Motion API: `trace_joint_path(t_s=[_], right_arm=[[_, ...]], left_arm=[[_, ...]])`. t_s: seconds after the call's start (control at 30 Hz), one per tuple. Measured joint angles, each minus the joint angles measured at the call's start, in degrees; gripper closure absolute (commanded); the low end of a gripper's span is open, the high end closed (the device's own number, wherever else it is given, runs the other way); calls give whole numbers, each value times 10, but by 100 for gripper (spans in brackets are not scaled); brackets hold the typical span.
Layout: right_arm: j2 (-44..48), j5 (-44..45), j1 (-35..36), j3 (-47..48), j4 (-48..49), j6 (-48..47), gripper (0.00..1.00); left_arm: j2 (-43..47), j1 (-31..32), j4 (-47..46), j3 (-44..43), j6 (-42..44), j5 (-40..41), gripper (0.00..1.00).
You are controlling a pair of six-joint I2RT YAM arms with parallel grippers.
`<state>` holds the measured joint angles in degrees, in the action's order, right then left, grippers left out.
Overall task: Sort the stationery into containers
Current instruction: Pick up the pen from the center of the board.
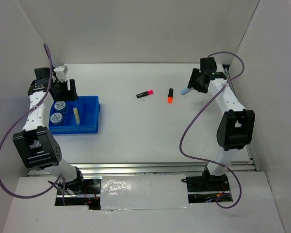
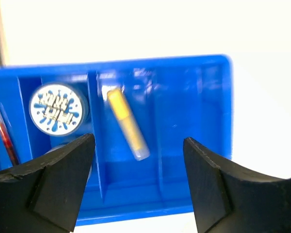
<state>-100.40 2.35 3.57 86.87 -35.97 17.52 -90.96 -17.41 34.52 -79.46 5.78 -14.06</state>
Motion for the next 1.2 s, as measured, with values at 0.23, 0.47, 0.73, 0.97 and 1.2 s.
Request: trace_joint_path(t_s=[0.23, 0.47, 0.73, 0.97, 1.2], right_arm=[[-188, 125, -15, 265, -19, 71, 38], [-297, 137, -4, 308, -42, 105, 28], [-344, 151, 3, 351, -43, 114, 13], [-350, 148, 10, 371, -33, 99, 17], [-377, 130, 22, 419, -49, 9, 18]], left_arm=[[66, 36, -38, 12, -45, -13, 1], [73, 40, -47, 37, -86, 1, 1], [78, 40, -47, 50, -94, 3, 1], [78, 33, -43, 50, -105, 2, 1], [78, 29, -35, 50, -107, 2, 1]])
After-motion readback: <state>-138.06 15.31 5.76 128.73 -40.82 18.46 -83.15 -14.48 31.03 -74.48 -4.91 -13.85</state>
